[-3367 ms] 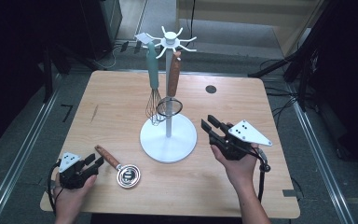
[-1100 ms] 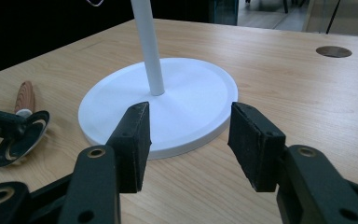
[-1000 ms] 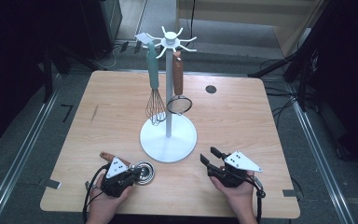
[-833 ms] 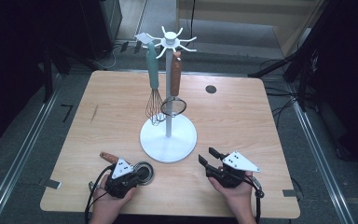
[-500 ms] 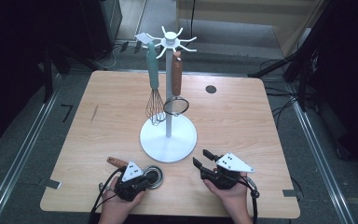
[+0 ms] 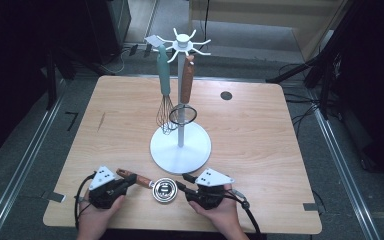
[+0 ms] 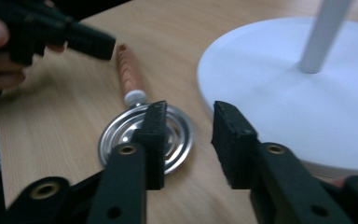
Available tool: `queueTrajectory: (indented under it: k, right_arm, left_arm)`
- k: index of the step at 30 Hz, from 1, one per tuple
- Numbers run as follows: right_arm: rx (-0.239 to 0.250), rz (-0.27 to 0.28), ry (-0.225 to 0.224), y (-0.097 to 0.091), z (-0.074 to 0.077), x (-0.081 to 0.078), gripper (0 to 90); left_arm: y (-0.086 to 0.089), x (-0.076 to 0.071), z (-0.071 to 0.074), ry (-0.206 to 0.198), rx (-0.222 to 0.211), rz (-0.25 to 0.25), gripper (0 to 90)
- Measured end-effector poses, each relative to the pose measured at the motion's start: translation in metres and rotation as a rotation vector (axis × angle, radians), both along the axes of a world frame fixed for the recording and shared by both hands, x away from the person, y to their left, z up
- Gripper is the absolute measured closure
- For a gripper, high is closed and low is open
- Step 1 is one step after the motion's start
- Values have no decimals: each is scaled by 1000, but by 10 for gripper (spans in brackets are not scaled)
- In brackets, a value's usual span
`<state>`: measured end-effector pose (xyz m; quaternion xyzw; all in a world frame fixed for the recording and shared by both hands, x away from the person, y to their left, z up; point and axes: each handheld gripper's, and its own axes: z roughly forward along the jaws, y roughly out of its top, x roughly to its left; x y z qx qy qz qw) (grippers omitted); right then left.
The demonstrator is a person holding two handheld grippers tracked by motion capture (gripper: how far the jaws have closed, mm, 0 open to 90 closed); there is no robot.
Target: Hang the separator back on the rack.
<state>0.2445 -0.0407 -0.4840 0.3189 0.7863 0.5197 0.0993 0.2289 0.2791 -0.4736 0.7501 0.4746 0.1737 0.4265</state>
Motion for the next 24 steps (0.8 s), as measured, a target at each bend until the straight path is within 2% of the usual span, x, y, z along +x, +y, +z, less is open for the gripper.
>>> queueTrajectory:
  k: [1,3,6,10,13,17,21,24]
  right_arm:
    - [-15,18,9,5,-1,-1,772]
    - [-35,58,27,13,-4,-2,840]
    - [-65,90,47,22,-7,-3,899]
    - [-116,102,51,30,-12,-2,900]
    - [-146,110,61,31,-16,-2,900]
    - [-156,116,53,29,-15,-2,900]
    - [-161,118,48,27,-16,-3,900]
    - [-165,118,45,24,-16,-4,900]
  left_arm:
    - [6,2,-1,2,7,30,893]
    - [18,9,-5,21,9,92,894]
    - [27,15,-10,52,1,145,887]
    - [26,18,-13,77,1,140,881]
    - [26,20,-13,76,7,157,875]
    - [32,26,-15,89,-15,196,882]
    - [30,30,-16,108,7,195,888]
    - [31,32,-16,112,-4,216,879]
